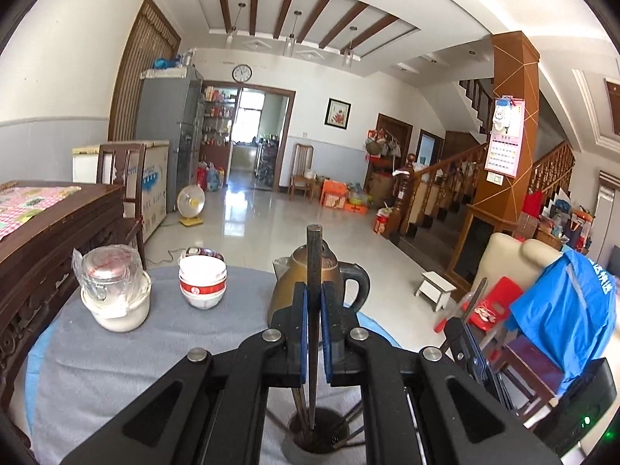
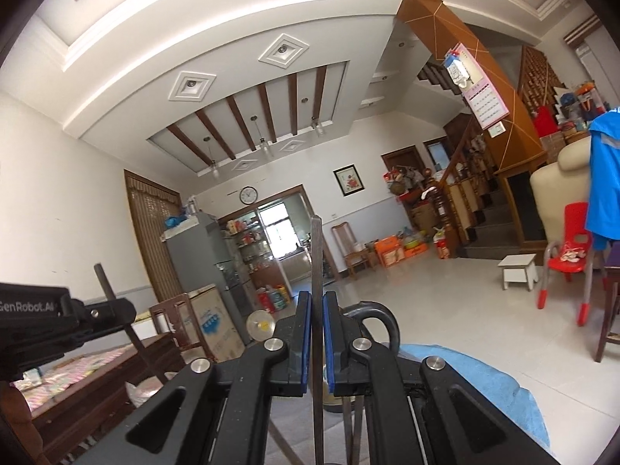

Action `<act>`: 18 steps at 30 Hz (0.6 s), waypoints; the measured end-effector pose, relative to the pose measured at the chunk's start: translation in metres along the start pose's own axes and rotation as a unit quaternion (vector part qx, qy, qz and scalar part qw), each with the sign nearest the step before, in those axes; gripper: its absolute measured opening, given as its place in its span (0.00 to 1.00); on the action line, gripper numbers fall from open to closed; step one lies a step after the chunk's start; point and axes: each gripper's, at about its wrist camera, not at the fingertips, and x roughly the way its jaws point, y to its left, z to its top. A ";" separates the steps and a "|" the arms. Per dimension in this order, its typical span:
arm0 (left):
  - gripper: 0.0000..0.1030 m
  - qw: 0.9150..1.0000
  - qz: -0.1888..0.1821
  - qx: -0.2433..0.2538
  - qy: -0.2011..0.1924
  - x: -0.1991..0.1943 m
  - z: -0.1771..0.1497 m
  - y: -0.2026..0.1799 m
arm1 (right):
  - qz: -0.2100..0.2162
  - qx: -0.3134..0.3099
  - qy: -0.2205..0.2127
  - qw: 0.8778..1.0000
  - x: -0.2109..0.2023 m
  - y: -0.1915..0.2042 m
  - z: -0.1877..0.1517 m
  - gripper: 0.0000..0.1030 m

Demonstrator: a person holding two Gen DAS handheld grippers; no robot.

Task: Organize utensils
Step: 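Lower the right tool's chopstick into the holder while the left tool lowers its own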

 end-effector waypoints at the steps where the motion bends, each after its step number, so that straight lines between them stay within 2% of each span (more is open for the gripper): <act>1: 0.07 1.000 0.005 0.005 -0.002 0.004 -0.002 -0.002 | -0.003 -0.003 0.000 1.000 0.004 0.002 -0.003 0.06; 8: 0.07 0.999 0.013 0.024 0.031 0.032 -0.024 -0.009 | 0.001 -0.011 0.018 1.000 0.016 -0.001 -0.015 0.07; 18: 0.07 0.996 0.017 0.053 0.065 0.044 -0.039 -0.014 | 0.015 -0.004 0.066 0.998 0.019 -0.027 -0.025 0.07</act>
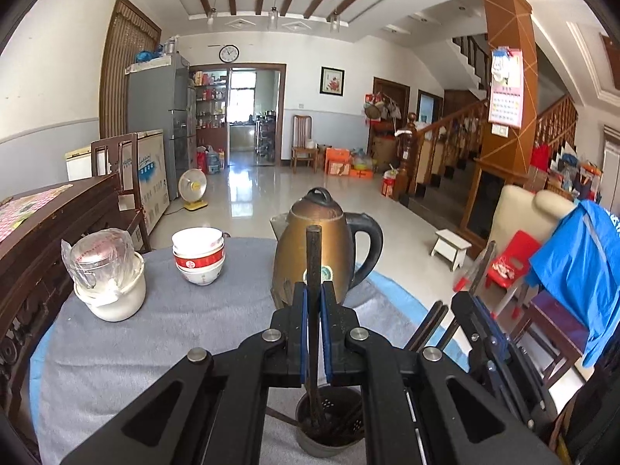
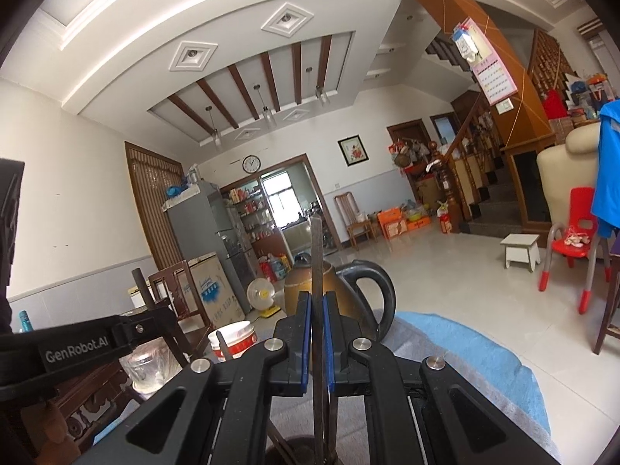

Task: Organize utensils
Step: 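Lower the right tool's chopstick into the holder while the left tool lowers its own, then open both tools to release the chopsticks into the grey holder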

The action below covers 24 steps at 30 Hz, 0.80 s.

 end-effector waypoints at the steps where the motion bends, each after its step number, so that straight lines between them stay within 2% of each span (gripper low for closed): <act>1: 0.07 1.000 0.000 0.002 0.002 -0.001 0.000 0.000 | 0.003 0.000 0.005 1.000 -0.001 -0.002 0.000 0.07; 6: 0.10 1.000 -0.005 -0.002 0.000 -0.016 0.003 0.007 | 0.027 -0.007 0.032 0.999 -0.005 -0.004 0.001 0.09; 7: 0.14 1.000 -0.006 -0.005 -0.003 -0.021 0.005 0.010 | 0.035 -0.008 0.037 0.999 -0.006 -0.004 0.001 0.09; 8: 0.24 1.000 -0.007 -0.007 -0.005 -0.024 0.006 0.012 | 0.041 -0.009 0.042 0.998 -0.006 -0.003 0.000 0.09; 10: 0.37 1.000 -0.009 -0.015 -0.011 -0.035 0.009 0.019 | 0.052 -0.013 0.052 0.997 -0.008 -0.001 -0.001 0.09; 12: 0.44 0.999 -0.006 -0.022 -0.025 -0.050 0.012 0.027 | 0.063 -0.013 0.058 0.996 -0.012 0.003 -0.002 0.10; 14: 0.63 0.999 -0.003 -0.027 -0.033 -0.063 0.014 0.037 | 0.079 -0.013 0.065 0.995 -0.015 0.006 -0.002 0.10; 17: 0.78 0.999 0.006 -0.031 -0.040 -0.078 0.011 0.051 | 0.099 -0.011 0.082 0.992 -0.021 0.010 -0.002 0.11; 19: 0.83 0.999 0.010 -0.028 -0.026 -0.083 0.005 0.061 | 0.110 -0.009 0.089 0.990 -0.026 0.011 -0.002 0.11; 20: 0.85 0.999 0.009 -0.027 -0.017 -0.084 0.002 0.065 | 0.114 -0.007 0.090 0.989 -0.030 0.011 -0.001 0.17; 22: 0.87 1.000 0.003 -0.028 0.013 -0.083 -0.008 0.074 | 0.122 -0.001 0.094 0.988 -0.037 0.014 -0.002 0.38; 23: 0.87 0.999 0.002 -0.028 0.030 -0.082 -0.015 0.077 | 0.127 -0.001 0.093 0.988 -0.043 0.015 -0.001 0.66; 24: 0.87 0.998 0.004 -0.027 0.049 -0.080 -0.023 0.081 | 0.128 -0.004 0.086 0.988 -0.050 0.016 -0.001 0.72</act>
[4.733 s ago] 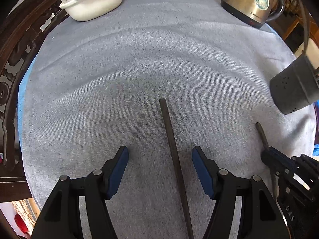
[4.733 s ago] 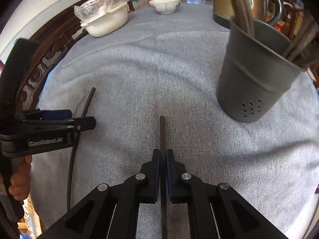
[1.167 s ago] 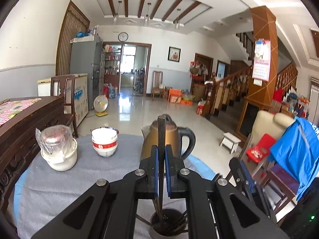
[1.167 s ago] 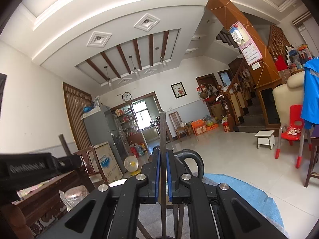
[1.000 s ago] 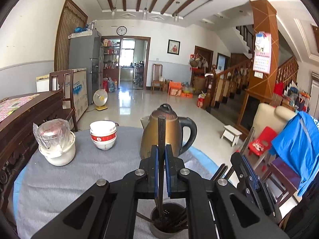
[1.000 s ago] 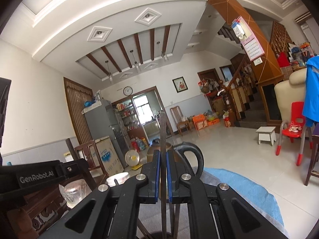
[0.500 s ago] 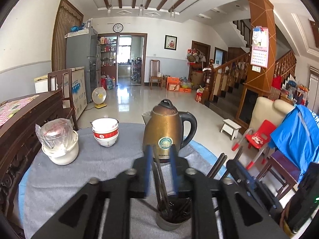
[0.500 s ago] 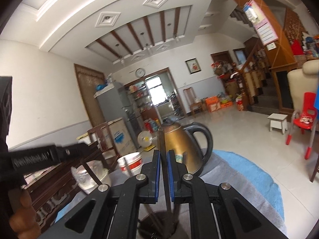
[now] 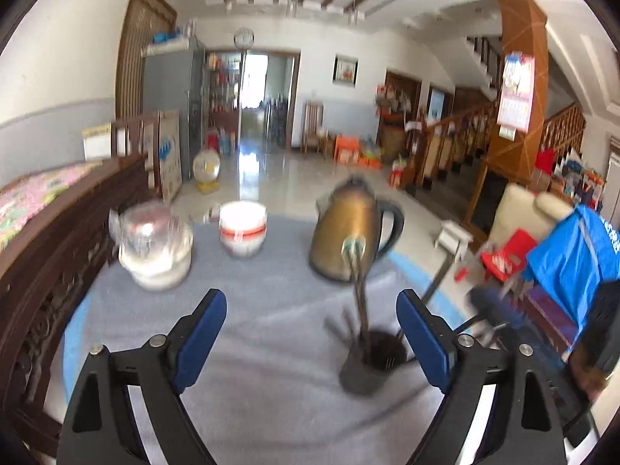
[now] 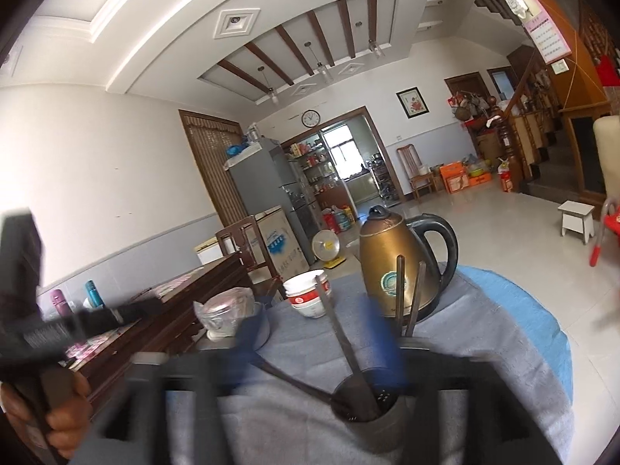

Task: Organize utensils

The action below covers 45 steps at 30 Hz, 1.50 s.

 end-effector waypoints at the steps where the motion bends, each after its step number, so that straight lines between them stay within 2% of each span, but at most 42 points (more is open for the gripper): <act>1: 0.87 1.000 0.004 0.001 0.015 0.002 -0.007 0.003 | 0.000 -0.010 -0.008 1.000 -0.007 0.003 -0.001 0.72; 6: 0.87 0.998 0.021 -0.005 0.062 0.004 -0.037 0.014 | -0.018 -0.034 -0.012 0.999 -0.034 0.014 -0.009 0.71; 13: 0.87 0.996 0.014 -0.008 0.087 -0.008 -0.056 0.007 | -0.036 -0.035 0.001 0.999 -0.056 0.022 -0.019 0.71; 20: 0.87 0.997 0.025 0.021 0.067 -0.038 -0.069 -0.015 | -0.059 -0.030 0.022 0.998 -0.087 0.027 -0.036 0.71; 28: 0.87 0.996 0.056 0.052 0.034 -0.074 -0.085 -0.036 | -0.085 -0.021 0.017 0.996 -0.137 0.024 -0.040 0.71; 36: 0.89 0.990 0.100 0.100 0.002 -0.106 -0.100 -0.057 | -0.093 -0.015 0.018 0.995 -0.167 0.030 -0.042 0.71; 45: 0.92 0.983 0.138 0.118 -0.010 -0.131 -0.109 -0.070 | -0.092 -0.006 0.012 0.996 -0.196 0.035 -0.044 0.71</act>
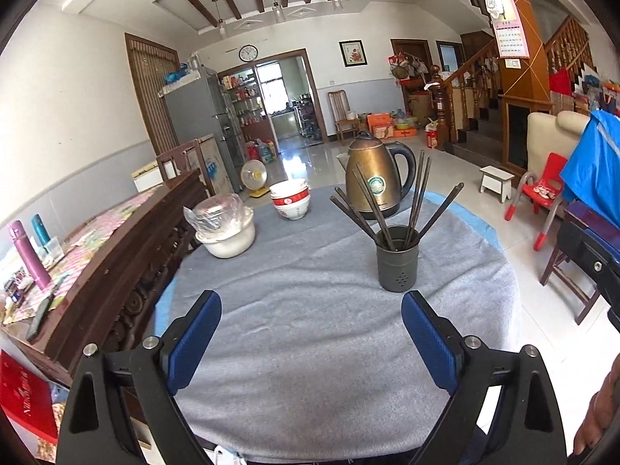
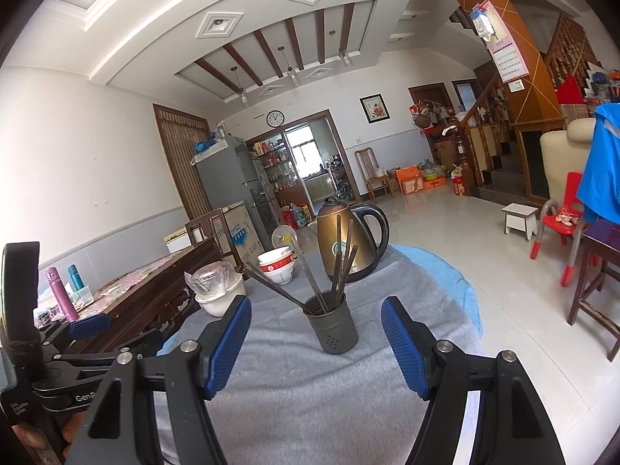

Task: Organize utensils

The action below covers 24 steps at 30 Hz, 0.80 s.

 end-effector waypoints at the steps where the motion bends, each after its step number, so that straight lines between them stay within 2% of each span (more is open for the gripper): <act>1: 0.92 1.000 0.005 0.001 0.000 -0.003 -0.001 -0.001 | 0.000 0.001 0.001 1.000 -0.003 0.001 -0.001 0.71; 8: 0.95 1.000 0.024 0.011 -0.010 -0.021 -0.006 -0.003 | -0.012 0.003 -0.002 1.000 -0.023 0.006 -0.007 0.71; 24: 0.95 0.998 0.052 -0.022 -0.014 -0.025 -0.014 0.033 | -0.015 -0.012 0.009 1.000 -0.014 0.037 -0.014 0.71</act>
